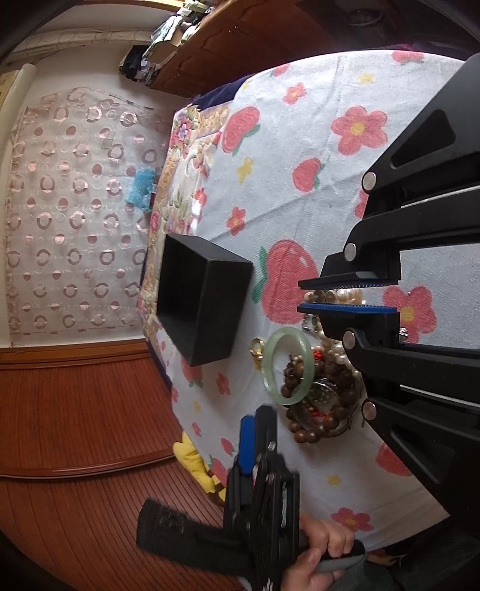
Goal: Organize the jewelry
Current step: 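Carry the jade bangle into the black box with the left gripper while the right drops the pearls in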
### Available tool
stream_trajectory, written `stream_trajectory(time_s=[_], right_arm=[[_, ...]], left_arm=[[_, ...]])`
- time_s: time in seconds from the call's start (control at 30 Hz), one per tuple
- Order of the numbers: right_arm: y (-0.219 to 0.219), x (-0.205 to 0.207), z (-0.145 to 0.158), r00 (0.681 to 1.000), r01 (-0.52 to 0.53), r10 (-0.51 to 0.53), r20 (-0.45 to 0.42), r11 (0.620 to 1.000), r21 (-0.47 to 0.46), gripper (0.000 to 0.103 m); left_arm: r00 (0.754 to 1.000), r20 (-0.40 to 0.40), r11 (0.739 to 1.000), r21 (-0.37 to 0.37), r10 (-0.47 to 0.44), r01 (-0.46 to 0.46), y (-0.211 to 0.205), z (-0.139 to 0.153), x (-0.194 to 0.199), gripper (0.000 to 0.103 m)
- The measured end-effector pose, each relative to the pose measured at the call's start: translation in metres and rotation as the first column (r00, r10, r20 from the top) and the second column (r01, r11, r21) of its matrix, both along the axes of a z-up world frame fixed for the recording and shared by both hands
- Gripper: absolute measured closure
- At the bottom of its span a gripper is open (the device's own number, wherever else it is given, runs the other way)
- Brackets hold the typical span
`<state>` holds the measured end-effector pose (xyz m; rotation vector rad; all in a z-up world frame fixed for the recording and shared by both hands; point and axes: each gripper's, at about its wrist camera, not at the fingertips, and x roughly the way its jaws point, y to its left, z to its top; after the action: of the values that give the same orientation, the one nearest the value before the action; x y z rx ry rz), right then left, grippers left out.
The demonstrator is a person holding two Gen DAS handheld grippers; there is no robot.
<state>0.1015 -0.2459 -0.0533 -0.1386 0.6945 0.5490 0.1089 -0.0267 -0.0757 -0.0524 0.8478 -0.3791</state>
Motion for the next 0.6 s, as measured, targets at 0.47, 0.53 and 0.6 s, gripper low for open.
stream_trajectory(time_s=[0.47, 0.53, 0.6], right_arm=[[-0.004, -0.002, 0.04, 0.996, 0.005, -0.008, 0.087, 1.0, 0.026, 0.095], [-0.005, -0.002, 0.048, 0.995, 0.004, -0.008, 0.103, 1.0, 0.031, 0.095], [-0.005, -0.001, 0.055, 0.993, 0.004, -0.008, 0.118, 0.999, 0.035, 0.095]], left_arm=[[0.995, -0.092, 0.997, 0.065, -0.041, 0.047, -0.019, -0.018, 0.039, 0.094], [0.998, -0.057, 0.996, 0.084, -0.035, 0.04, -0.019, -0.013, 0.033, 0.094], [0.999, -0.018, 0.996, 0.088, -0.029, 0.031, -0.019, -0.004, 0.025, 0.095]])
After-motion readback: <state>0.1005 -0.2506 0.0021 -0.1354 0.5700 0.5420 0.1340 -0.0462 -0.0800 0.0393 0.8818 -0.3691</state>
